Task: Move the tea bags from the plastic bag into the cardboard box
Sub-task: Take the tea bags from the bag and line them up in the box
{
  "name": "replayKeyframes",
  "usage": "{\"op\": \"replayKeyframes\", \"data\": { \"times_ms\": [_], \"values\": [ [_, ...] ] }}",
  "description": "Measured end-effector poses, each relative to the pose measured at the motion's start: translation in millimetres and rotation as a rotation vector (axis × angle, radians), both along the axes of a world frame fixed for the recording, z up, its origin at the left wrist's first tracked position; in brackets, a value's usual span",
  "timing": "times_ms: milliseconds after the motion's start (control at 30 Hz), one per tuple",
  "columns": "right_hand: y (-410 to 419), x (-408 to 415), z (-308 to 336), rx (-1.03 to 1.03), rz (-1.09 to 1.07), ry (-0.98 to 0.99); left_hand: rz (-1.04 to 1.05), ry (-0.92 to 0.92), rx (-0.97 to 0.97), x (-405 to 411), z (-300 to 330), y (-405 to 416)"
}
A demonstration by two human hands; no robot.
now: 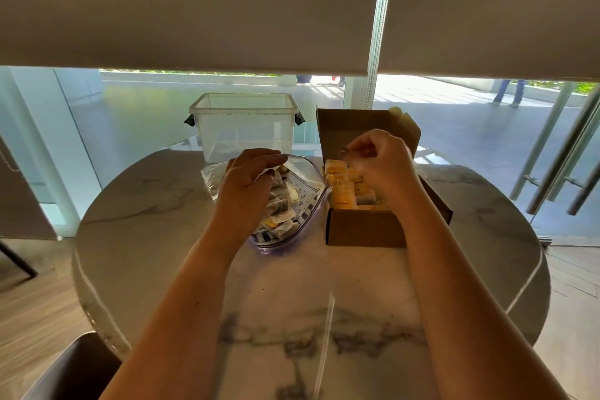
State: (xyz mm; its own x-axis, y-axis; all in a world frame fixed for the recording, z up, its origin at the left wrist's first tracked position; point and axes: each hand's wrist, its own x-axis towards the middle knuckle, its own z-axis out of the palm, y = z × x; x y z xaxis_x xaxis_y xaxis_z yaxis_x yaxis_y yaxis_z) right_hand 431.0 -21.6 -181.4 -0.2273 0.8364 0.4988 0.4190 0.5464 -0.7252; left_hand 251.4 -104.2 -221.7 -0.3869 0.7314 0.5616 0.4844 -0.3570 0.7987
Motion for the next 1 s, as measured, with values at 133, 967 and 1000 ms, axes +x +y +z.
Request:
{"op": "replayKeyframes", "data": {
  "times_ms": [133, 967, 1000],
  "values": [
    [-35.2, -24.1, 3.7, -0.291, 0.473, -0.155, -0.007, -0.001, -0.005, 3.0, 1.8, -3.3],
    [-55.8, -57.2, -16.1, 0.089, 0.299, -0.436, 0.114, 0.127, -0.016, -1.0, -3.6, -0.8],
    [-52.8, -54.7, -13.2, 0.089, 0.269, -0.376, 0.155, 0.135, -0.022, 0.2, -2.1, -2.0]
  ]
}}
